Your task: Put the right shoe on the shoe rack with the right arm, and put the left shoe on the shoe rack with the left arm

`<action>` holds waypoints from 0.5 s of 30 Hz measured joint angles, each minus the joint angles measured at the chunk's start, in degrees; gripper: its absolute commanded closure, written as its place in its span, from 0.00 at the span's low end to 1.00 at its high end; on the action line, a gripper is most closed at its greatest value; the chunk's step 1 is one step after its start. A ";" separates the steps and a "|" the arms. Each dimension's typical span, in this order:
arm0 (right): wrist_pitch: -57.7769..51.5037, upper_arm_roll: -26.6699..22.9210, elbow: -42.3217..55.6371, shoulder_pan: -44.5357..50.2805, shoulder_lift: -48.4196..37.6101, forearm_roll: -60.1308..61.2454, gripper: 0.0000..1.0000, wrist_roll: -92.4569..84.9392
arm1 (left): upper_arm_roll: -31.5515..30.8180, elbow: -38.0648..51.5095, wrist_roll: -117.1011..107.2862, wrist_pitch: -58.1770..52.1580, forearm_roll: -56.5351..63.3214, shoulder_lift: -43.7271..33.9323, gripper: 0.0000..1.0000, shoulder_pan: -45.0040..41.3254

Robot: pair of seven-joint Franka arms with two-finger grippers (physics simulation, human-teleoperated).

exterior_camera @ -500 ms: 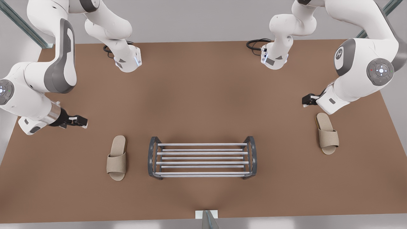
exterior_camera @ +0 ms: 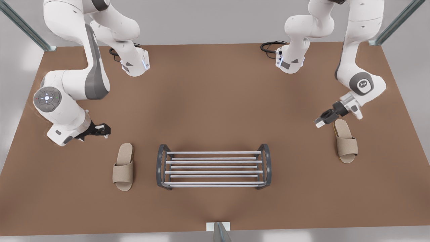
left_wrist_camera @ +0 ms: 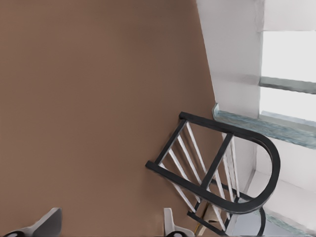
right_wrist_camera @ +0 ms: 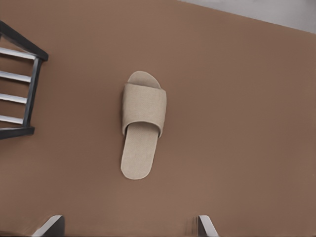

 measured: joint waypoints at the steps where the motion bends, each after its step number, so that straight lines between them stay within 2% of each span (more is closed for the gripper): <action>1: 3.59 0.80 -5.20 1.22 -1.22 -5.48 0.00 -0.07 | 0.20 -1.90 6.30 2.89 -14.95 0.41 0.00 -1.67; 3: 13.55 1.18 -14.81 0.77 -2.36 -18.33 0.00 -0.22 | 3.07 -4.54 18.00 6.45 -36.05 2.47 0.00 -2.24; 4: 20.73 0.83 -19.14 -2.34 -2.16 -26.26 0.00 -0.26 | 4.50 -5.50 23.37 7.75 -44.85 2.96 0.00 0.75; 6: 34.86 -2.63 -22.31 -10.71 0.24 -42.22 0.00 0.00 | 5.59 -6.58 33.05 9.76 -59.89 4.43 0.00 6.35; 8: 44.68 -3.18 -21.90 -14.85 2.21 -55.04 0.00 0.75 | 5.67 -6.56 40.59 10.62 -69.07 5.48 0.00 7.04; 10: 47.10 5.44 -22.82 -16.23 2.13 -70.34 0.00 3.84 | 5.45 -6.61 46.57 10.59 -74.16 7.15 0.00 6.60; 12: 45.84 12.47 -27.93 -15.49 1.19 -83.85 0.00 8.65 | 5.34 -6.63 51.90 10.28 -76.30 8.20 0.00 6.53; 15: 42.34 15.49 -33.58 -15.26 1.05 -101.32 0.00 16.88 | 4.81 -6.52 58.83 9.92 -76.30 8.78 0.00 6.57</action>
